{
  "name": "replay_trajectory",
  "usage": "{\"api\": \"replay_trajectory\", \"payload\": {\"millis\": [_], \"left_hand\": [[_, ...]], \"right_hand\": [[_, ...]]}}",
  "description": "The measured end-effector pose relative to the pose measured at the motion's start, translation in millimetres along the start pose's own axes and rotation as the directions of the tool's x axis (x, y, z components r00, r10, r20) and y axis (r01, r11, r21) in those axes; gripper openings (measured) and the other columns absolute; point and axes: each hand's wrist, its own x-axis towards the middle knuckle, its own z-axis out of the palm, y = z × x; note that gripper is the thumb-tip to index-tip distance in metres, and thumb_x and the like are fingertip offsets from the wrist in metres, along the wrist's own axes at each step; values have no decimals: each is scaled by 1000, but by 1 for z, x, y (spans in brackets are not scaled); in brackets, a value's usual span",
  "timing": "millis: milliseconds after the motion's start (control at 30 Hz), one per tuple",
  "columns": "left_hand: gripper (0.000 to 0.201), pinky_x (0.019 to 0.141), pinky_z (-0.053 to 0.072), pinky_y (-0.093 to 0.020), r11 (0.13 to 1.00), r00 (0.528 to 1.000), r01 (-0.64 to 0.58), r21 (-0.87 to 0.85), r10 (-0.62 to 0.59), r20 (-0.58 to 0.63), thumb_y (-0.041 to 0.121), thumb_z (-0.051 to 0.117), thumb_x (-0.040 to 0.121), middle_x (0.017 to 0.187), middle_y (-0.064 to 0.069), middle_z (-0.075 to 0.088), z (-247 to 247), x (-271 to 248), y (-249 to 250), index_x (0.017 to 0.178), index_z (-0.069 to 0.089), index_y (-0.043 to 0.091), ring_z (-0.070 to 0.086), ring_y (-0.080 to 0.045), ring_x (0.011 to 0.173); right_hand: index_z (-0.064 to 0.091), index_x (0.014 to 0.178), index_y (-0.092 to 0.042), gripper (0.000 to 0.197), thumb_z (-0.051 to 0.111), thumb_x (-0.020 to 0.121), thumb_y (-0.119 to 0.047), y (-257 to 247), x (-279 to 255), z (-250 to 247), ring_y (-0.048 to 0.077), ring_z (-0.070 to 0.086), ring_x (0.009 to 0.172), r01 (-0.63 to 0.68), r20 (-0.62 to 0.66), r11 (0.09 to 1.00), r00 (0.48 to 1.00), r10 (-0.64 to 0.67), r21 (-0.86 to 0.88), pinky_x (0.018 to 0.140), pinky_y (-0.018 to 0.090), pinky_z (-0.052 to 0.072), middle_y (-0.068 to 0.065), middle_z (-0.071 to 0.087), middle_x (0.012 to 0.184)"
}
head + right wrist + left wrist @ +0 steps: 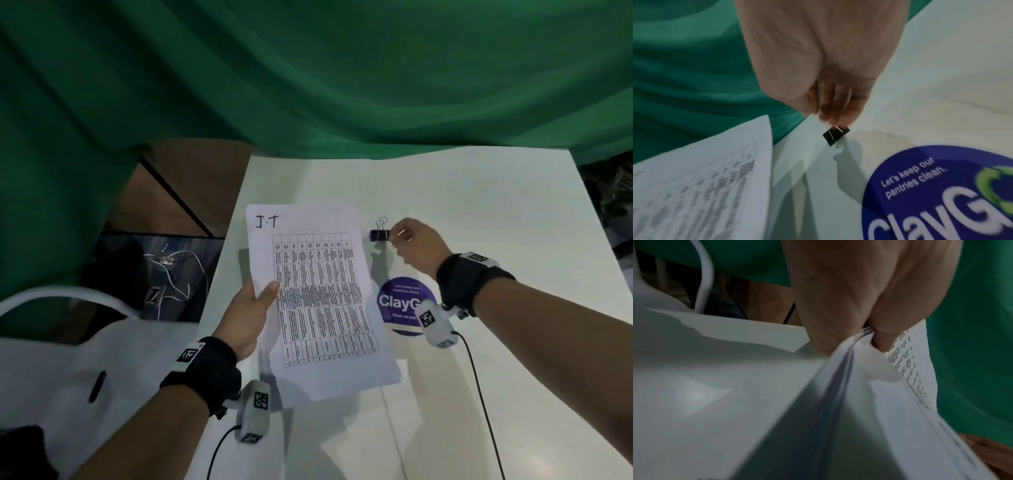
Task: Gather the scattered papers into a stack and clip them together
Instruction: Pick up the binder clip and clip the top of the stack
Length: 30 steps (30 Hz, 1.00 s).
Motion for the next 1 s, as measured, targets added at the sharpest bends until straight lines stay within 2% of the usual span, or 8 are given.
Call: {"api": "replay_trajectory", "payload": {"millis": [67,167,333,500,600,767,867,1000], "left_hand": [[41,126,29,-44,1000,1000,7,13,-7,-21,32,57,107,143,16,65,-14,8,-2,148,54,30,53,-10,141],[34,119,39,-38,999,999,17,39,-15,-45,27,55,109,134,13,71,-28,17,-3,143,58,27,61,-10,131],[28,96,50,-20,998,997,26,61,-22,-75,23,53,110,118,17,76,-38,22,-3,136,60,25,68,0,114],[29,120,39,-36,996,999,26,82,-22,-43,26,54,109,130,16,73,-43,16,4,138,61,29,62,-6,129],[40,124,35,-41,996,1000,-2,88,2,-4,27,54,109,141,12,68,-35,3,16,149,55,23,58,-9,136],[42,124,36,-40,972,991,-104,213,84,101,40,55,107,143,20,65,-10,-29,38,148,55,30,55,-3,138],[43,124,35,-39,953,976,-171,248,129,176,40,54,108,145,22,62,13,-49,49,150,52,32,52,0,140],[43,124,34,-38,923,951,-243,299,166,260,47,53,107,146,24,61,50,-77,64,148,53,34,50,3,141]], "right_hand": [[62,127,-16,29,63,100,-25,5,27,10,38,67,107,30,-147,992,988,-47,-121,92,40,52,7,66,110],[47,153,-20,53,60,103,-29,14,52,26,39,59,125,69,-120,975,988,-96,-210,108,46,47,18,55,145],[59,106,-11,7,53,102,-14,27,67,46,36,61,92,49,-155,962,983,-94,-270,74,35,41,16,68,106],[61,79,-10,20,72,94,-18,11,52,33,35,64,88,21,-57,991,998,-29,-133,75,38,50,15,68,92],[65,86,2,21,79,90,-13,-15,26,4,37,73,89,8,26,992,1000,-12,122,94,55,61,25,75,102],[64,123,-10,37,78,90,-2,-75,-32,-73,23,68,92,173,-43,942,985,-168,287,98,44,59,11,66,104],[66,128,-12,42,82,89,-7,-105,-71,-118,12,70,95,268,-74,937,963,-258,222,98,28,58,1,71,109],[68,123,-11,38,83,88,-10,-124,-114,-160,20,74,106,345,-43,933,939,-343,105,106,36,57,14,74,122]]}}
